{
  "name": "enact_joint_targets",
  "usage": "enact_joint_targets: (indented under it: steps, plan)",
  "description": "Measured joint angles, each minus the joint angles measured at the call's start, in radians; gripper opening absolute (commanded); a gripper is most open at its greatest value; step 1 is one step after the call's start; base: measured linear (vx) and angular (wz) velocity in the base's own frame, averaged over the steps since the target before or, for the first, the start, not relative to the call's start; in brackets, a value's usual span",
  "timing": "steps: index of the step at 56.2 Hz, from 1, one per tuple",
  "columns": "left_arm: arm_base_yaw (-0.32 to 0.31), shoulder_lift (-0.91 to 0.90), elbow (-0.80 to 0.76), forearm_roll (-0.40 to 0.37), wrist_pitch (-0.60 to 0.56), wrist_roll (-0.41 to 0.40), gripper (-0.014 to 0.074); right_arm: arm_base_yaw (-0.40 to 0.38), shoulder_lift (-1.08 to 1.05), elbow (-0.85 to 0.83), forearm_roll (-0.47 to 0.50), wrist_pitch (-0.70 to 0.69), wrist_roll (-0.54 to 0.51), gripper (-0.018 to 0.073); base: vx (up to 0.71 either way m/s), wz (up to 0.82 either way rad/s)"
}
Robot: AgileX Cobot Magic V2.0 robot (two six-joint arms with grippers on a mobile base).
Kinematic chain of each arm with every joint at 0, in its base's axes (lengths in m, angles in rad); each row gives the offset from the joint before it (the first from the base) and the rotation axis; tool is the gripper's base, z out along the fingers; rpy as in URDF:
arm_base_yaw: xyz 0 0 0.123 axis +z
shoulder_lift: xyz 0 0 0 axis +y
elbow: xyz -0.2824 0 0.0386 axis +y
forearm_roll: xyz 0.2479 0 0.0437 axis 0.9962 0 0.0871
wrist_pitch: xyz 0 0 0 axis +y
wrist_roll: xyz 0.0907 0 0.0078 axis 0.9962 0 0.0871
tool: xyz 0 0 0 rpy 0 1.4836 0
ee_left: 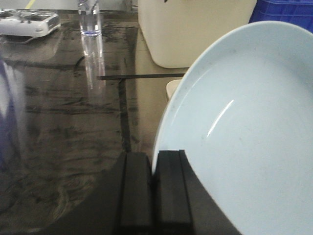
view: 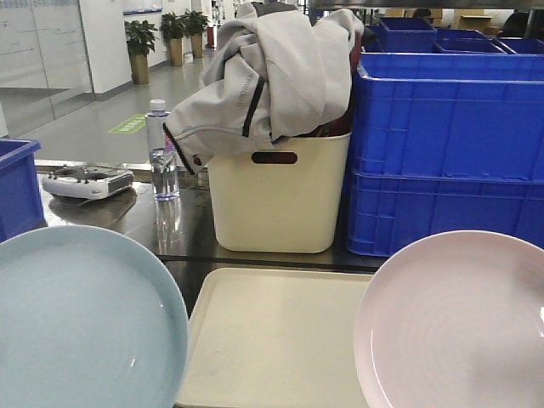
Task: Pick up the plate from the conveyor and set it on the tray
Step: 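Hold both plates while the base drives to the steel table, then lower the light-blue plate onto the cream tray with left gripper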
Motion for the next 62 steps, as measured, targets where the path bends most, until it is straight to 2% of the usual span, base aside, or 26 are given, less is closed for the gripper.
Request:
enact_joint_targets:
  steps: [62]
  plan:
    - [0.0,0.0,0.0,0.0,0.0,0.0,-0.0006,0.0,0.0,0.0,0.0,-0.004,0.0,-0.001,0.02,-0.05]
